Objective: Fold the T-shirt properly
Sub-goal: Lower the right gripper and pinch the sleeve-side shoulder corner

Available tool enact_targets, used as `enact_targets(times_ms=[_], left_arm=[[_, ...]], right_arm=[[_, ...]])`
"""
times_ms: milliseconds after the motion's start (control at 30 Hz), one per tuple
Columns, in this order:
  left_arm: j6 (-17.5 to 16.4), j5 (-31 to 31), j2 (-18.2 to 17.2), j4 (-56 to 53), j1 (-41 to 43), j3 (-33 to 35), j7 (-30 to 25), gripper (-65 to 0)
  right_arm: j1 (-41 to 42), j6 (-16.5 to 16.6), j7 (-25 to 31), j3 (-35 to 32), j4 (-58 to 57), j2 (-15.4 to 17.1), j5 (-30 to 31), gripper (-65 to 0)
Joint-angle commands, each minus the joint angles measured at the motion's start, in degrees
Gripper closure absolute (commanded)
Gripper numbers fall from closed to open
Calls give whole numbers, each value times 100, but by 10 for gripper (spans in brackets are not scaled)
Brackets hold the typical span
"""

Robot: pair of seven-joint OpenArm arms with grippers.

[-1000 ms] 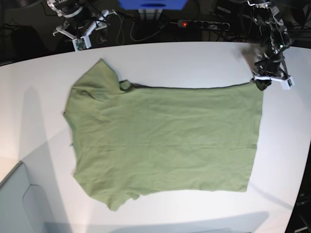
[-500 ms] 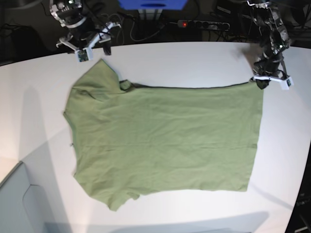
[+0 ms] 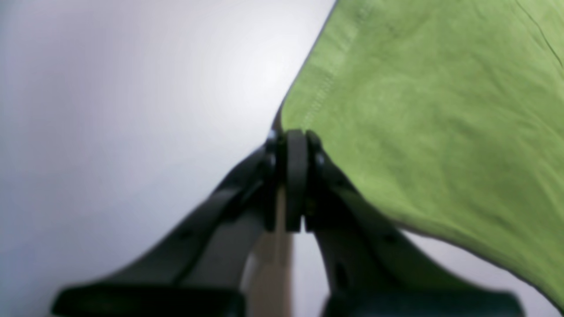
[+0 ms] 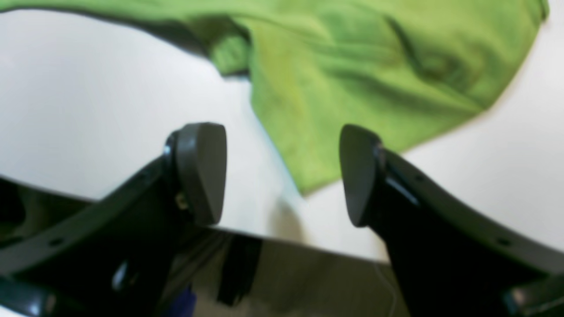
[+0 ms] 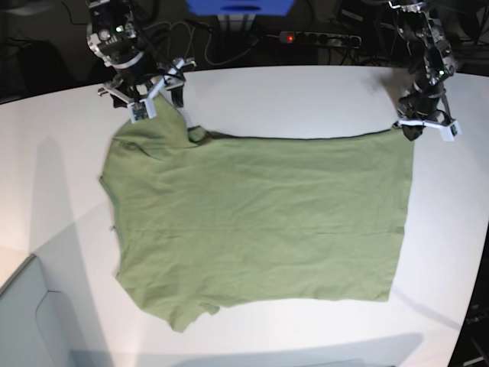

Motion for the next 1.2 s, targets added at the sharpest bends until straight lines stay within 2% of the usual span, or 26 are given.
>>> enact_targets(times_ms=[0, 267, 900, 1033, 1167], left_arm=[[10, -11, -67, 62, 31, -18, 13, 0], [10, -11, -49, 54, 31, -18, 13, 0], [10, -11, -40, 36, 31, -18, 13, 0], [10, -11, -40, 36, 31, -18, 13, 0], [10, -11, -40, 36, 31, -18, 5, 0]], right_arm=[[-15, -3, 153, 8, 43, 41, 8, -388], [46, -3, 153, -19, -106, 50, -907, -386], [178, 32, 162, -36, -739, -73, -915, -384], [187, 41, 162, -36, -748, -73, -933, -305], [178, 41, 118, -19, -757, -73, -942, -161]])
